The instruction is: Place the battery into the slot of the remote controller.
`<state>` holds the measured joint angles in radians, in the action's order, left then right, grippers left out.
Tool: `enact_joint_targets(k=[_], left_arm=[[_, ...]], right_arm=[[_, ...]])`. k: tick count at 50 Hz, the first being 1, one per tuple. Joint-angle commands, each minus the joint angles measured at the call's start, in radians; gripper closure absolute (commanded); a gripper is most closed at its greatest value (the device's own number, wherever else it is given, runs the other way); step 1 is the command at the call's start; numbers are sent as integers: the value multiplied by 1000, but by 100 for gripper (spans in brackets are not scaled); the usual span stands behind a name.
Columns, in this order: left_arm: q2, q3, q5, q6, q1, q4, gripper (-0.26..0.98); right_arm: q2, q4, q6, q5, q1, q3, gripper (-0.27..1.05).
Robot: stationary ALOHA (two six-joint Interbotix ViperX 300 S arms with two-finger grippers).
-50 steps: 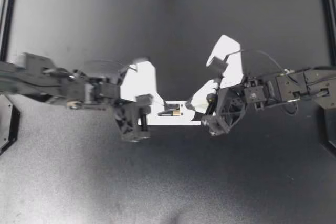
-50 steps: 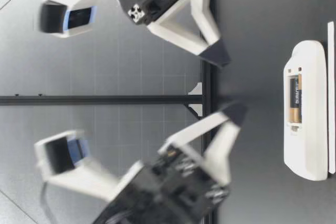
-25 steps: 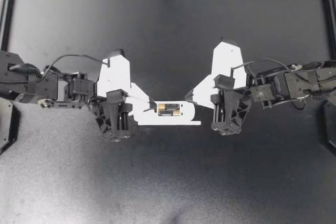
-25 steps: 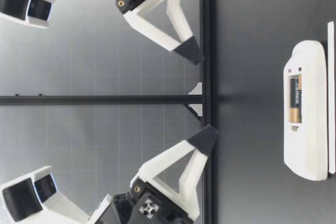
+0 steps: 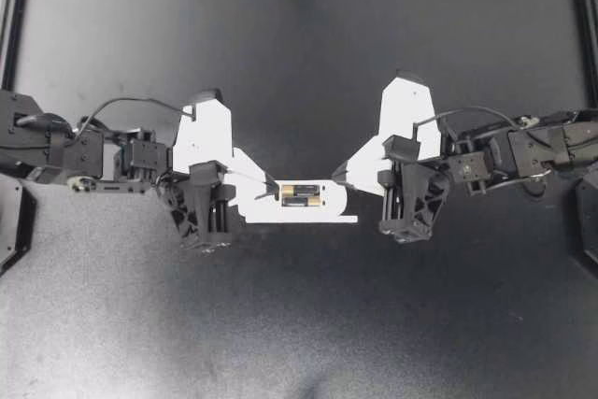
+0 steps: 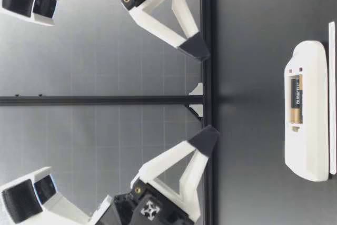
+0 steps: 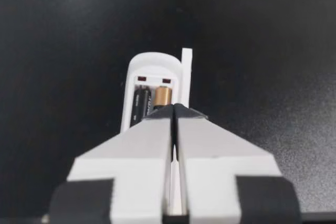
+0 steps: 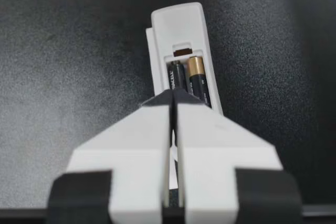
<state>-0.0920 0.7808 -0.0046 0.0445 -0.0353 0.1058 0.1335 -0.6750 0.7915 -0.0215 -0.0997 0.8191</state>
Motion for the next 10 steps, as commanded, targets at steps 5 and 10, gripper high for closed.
enact_joint_targets(k=[5,10], left_arm=[[-25,-20,-5,2,2,-2,87],[-25,-20,-5,3,2,-2,87]], right_arm=[[25,0,0,-9,-8,-11,92],[23,0,0,-12,-8,-11,92]])
